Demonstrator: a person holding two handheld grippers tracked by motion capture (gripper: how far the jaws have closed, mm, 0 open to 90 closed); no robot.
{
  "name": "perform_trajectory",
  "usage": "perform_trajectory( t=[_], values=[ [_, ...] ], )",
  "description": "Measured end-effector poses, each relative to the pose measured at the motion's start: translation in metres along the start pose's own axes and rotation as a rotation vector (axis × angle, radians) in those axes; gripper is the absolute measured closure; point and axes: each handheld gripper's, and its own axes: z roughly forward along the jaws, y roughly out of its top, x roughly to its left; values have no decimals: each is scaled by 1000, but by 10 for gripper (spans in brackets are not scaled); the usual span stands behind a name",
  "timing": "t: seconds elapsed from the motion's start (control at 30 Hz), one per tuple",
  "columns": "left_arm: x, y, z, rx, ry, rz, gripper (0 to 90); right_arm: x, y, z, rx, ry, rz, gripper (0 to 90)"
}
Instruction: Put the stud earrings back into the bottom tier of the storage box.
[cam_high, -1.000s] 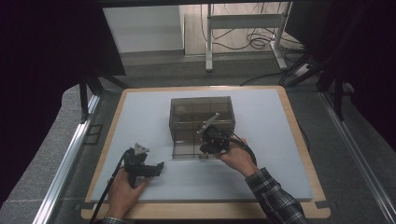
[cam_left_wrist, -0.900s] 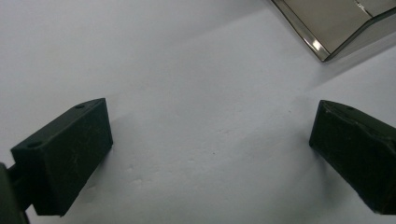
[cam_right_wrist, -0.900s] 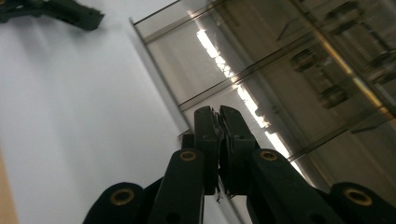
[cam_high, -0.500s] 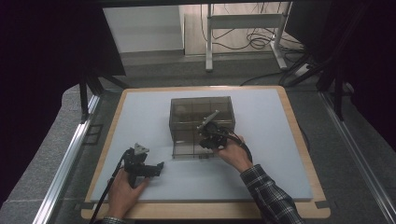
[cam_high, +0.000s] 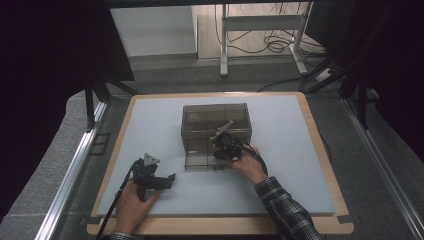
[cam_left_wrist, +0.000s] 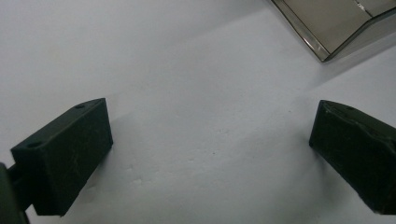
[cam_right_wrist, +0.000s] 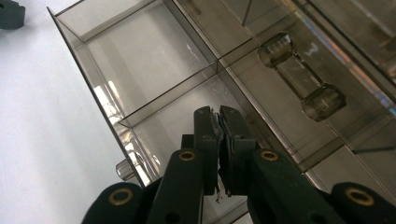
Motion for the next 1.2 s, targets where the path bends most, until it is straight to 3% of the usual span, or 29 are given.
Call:
perform_trajectory(
  t=[0.43, 1.2],
  values=[
    [0, 0, 0, 0, 0, 0, 0, -1, -1, 2, -1, 4, -1, 828],
    [0, 0, 0, 0, 0, 0, 0, 6, -3, -15, -37, 6, -21, 721]
  ],
)
